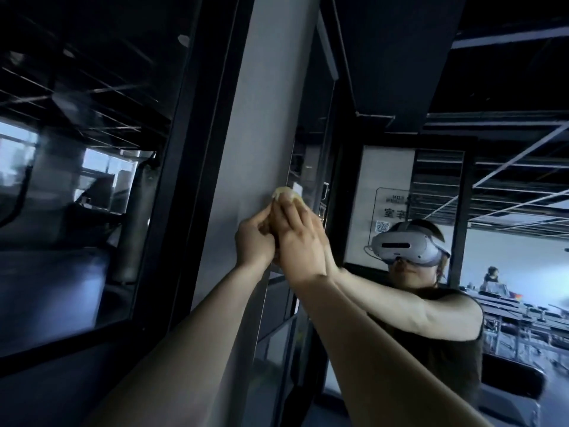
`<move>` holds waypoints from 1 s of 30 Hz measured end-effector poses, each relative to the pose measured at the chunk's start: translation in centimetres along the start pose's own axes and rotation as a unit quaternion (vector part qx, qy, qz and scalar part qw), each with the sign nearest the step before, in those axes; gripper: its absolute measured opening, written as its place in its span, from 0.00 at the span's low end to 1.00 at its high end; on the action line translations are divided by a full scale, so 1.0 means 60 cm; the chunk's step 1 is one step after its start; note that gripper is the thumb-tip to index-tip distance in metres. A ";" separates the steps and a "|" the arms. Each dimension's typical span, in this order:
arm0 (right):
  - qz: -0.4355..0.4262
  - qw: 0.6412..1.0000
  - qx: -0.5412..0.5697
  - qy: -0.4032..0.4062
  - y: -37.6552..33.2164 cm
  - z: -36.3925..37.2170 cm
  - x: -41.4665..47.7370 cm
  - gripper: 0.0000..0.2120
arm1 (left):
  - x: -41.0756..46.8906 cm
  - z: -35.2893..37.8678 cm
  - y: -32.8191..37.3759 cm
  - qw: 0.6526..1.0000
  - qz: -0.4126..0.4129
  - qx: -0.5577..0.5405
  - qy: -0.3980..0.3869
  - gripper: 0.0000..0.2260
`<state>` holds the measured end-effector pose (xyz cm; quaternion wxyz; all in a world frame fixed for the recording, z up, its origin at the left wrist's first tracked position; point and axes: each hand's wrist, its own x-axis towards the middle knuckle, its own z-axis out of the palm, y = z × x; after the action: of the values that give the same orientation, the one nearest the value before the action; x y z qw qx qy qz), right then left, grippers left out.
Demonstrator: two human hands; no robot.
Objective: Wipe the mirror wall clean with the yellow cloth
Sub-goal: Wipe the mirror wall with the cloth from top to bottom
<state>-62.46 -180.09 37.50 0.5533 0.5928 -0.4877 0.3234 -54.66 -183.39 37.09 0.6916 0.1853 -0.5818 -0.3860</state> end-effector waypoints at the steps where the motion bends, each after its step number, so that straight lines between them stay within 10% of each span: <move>1: -0.003 1.000 0.005 0.007 -0.005 -0.001 -0.014 0.37 | -0.009 -0.004 -0.011 1.000 -0.007 0.004 0.004 0.21; 11: -0.017 1.000 -0.005 0.013 -0.044 0.019 -0.109 0.35 | -0.077 -0.030 -0.085 0.998 -0.052 0.006 0.029 0.26; 16: 0.057 0.995 0.080 -0.028 -0.058 0.040 -0.170 0.18 | -0.120 -0.045 -0.123 0.996 -0.077 -0.006 0.033 0.25; 24: -0.036 0.995 0.071 -0.051 -0.081 0.027 -0.241 0.35 | -0.180 -0.070 -0.189 0.993 -0.112 -0.006 0.041 0.23; 30: -0.023 0.992 0.096 -0.076 -0.107 0.040 -0.305 0.24 | -0.233 -0.090 -0.220 0.989 -0.141 -0.003 0.037 0.13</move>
<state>-62.61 -178.91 17.97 0.4624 0.6770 -0.4817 0.3096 -54.13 -182.34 17.17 0.6517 0.2775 -0.5226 -0.4745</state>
